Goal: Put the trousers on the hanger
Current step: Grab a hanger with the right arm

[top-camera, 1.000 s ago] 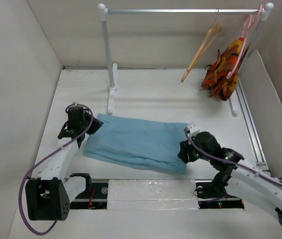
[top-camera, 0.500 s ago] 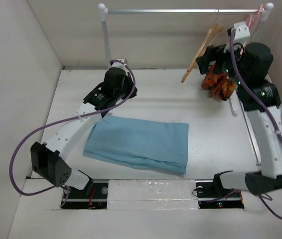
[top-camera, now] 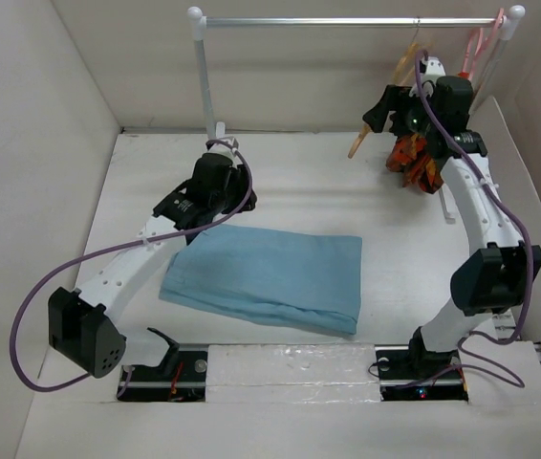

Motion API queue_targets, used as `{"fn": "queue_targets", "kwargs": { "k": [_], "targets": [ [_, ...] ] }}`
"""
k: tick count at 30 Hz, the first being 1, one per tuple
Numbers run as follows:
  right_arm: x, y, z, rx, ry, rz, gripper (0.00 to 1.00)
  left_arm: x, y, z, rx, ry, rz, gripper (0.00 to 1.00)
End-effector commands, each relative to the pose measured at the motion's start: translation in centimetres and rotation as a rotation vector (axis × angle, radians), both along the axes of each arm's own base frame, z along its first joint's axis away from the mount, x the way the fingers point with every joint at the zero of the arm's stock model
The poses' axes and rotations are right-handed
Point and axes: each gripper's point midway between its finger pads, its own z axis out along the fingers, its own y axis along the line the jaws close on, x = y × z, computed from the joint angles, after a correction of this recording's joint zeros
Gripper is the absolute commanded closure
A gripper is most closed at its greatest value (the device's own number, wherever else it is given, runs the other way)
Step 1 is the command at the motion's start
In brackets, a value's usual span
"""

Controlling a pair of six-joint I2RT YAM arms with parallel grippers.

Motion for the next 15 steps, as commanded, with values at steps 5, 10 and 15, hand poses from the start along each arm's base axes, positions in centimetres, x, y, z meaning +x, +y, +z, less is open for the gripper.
{"fn": "queue_targets", "kwargs": {
  "k": [5, 10, 15],
  "targets": [
    [-0.1, 3.0, 3.1, 0.175, -0.21, 0.139, 0.2, -0.2, -0.8, 0.0, -0.032, -0.013, -0.045, 0.6],
    [0.0, 3.5, 2.4, 0.198, -0.218, 0.162, 0.34, -0.6, -1.5, -0.5, -0.058, 0.01, -0.069, 0.61],
    [-0.4, 4.0, 3.0, 0.21, -0.242, 0.177, 0.67, -0.5, -1.7, -0.2, -0.074, 0.009, -0.071, 0.62]
  ]
}}
